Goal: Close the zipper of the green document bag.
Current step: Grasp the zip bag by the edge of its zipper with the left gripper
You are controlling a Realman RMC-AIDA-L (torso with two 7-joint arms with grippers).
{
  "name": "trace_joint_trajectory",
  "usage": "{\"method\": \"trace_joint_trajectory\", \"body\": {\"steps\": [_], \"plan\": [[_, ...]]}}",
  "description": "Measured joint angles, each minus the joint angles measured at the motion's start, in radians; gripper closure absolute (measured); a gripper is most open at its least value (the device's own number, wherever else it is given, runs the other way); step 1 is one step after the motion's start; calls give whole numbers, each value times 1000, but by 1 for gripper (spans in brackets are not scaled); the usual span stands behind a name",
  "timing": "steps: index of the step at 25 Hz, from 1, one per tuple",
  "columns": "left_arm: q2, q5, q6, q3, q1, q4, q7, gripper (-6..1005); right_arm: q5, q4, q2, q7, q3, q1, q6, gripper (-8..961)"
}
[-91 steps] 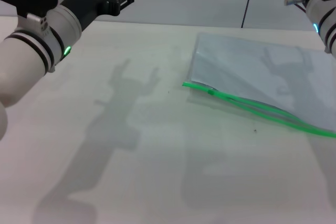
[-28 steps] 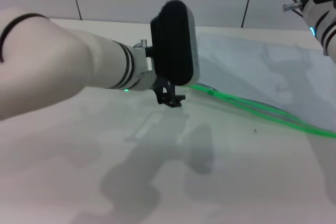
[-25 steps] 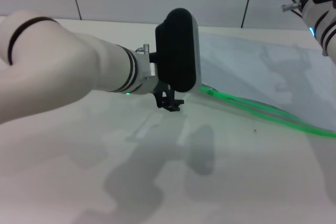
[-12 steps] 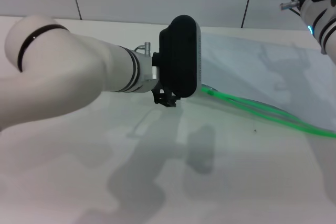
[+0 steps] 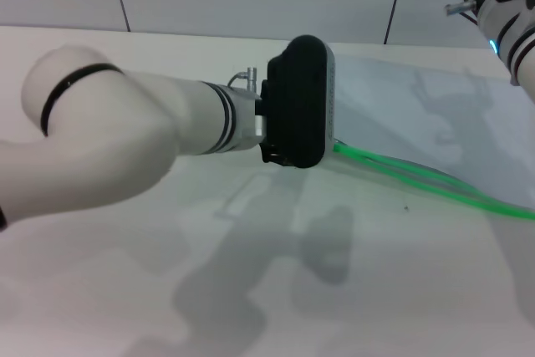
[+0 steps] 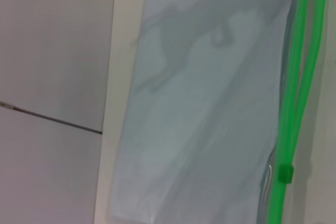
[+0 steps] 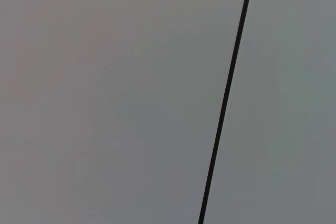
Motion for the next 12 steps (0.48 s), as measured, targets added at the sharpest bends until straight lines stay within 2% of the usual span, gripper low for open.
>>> {"method": "trace_joint_trajectory", "body": {"steps": [12], "plan": [[-5, -6, -144, 59, -5, -108, -17, 157, 0, 14, 1, 1, 0, 6, 0, 83]]}}
